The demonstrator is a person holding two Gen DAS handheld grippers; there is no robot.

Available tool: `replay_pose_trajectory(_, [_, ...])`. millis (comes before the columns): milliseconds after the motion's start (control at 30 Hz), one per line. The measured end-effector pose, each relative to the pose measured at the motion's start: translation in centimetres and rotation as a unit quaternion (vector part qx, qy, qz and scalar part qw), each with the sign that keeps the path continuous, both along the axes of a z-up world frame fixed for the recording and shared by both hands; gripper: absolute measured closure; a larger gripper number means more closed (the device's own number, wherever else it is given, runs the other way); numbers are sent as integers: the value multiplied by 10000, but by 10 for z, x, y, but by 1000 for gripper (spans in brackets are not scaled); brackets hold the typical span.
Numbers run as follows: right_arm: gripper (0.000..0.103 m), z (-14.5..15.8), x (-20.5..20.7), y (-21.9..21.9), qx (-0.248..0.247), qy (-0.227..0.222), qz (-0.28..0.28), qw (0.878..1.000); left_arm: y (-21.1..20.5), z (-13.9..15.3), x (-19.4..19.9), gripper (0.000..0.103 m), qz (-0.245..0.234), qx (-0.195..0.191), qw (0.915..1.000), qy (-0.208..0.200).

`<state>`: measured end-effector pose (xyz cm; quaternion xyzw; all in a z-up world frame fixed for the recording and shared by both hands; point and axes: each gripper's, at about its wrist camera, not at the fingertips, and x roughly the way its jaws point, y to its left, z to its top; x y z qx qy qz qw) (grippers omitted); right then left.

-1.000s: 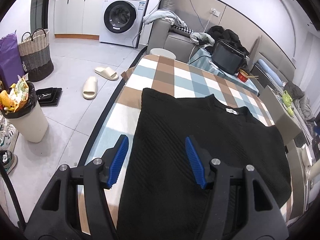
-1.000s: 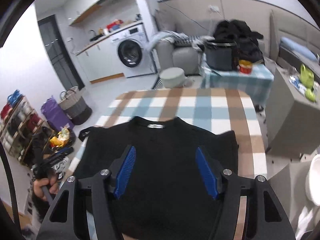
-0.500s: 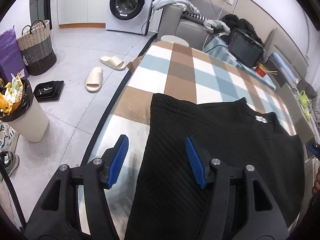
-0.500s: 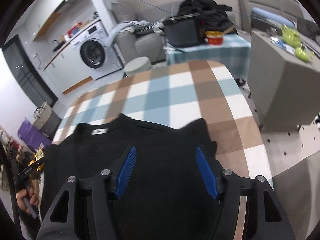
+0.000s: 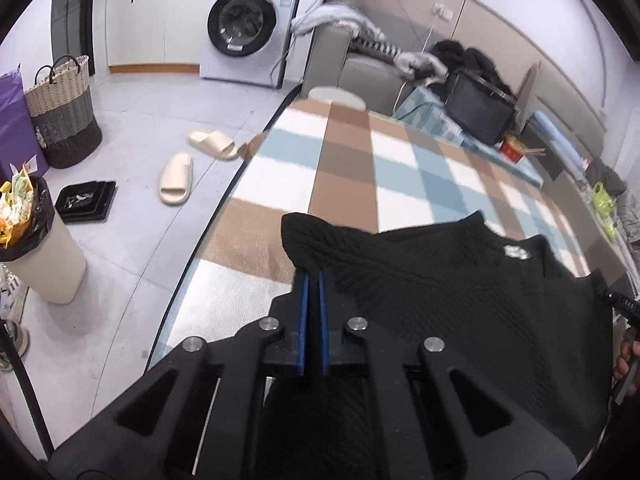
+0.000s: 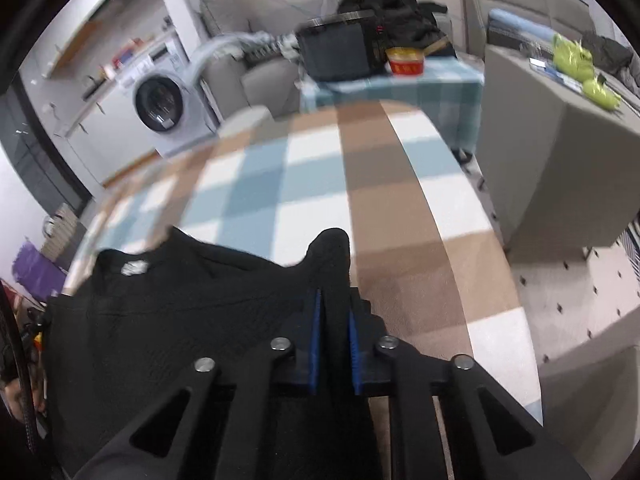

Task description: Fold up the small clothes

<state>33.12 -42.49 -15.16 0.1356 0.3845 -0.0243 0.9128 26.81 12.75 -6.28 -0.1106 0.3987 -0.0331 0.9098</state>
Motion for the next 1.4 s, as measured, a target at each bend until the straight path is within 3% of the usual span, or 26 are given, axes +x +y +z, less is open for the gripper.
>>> replay_pose_trajectory(167, [94, 25, -27, 7, 52, -872, 283, 9958, 6, 18, -19, 102, 59, -108, 9989, -463])
replay_pose_trajectory(400, [95, 40, -13, -1, 200, -1167, -237, 9927, 11, 38, -18, 102, 326, -272, 9954, -860])
replay_pose_trajectory(467, [93, 36, -3, -4, 168, -962, -463, 9941, 7, 31, -9, 102, 393, -137, 9972, -622])
replay_pose_trajectory(533, [79, 28, 7, -9, 20, -526, -775, 9956, 7, 21, -1, 96, 632, 68, 9977, -227])
replay_pose_trajectory(600, [76, 23, 4, -12, 198, -385, -679, 9967, 9, 15, 0, 90, 654, 92, 9978, -31])
replay_pose_trajectory(633, [66, 21, 1, -11, 149, -325, -619, 9974, 9, 14, -2, 87, 625, 68, 9980, -18])
replay_pose_trajectory(700, [57, 16, -8, -8, 37, -127, -507, 9986, 10, 13, -10, 57, 588, 55, 9983, -4])
replay_pose_trajectory(767, [57, 8, -15, -6, 83, 115, -299, 9995, 9, 12, -21, 45, 550, 78, 9984, -40])
replay_pose_trajectory(867, [56, -11, -28, 0, 119, 524, -115, 9985, 2, 6, -35, 45, 356, 204, 9991, 92])
replay_pose_trajectory(1000, [57, -28, -42, 16, -163, 687, 143, 9974, -27, -9, -57, 45, -83, 649, 9975, 254])
replay_pose_trajectory(1167, [77, -30, -56, 30, -524, 740, 378, 9952, -52, -16, -75, 45, -350, 1309, 9901, 361])
replay_pose_trajectory(1400, [80, -29, -82, 28, -525, 894, 448, 9936, -45, -19, -109, 46, -467, 1252, 9901, 439])
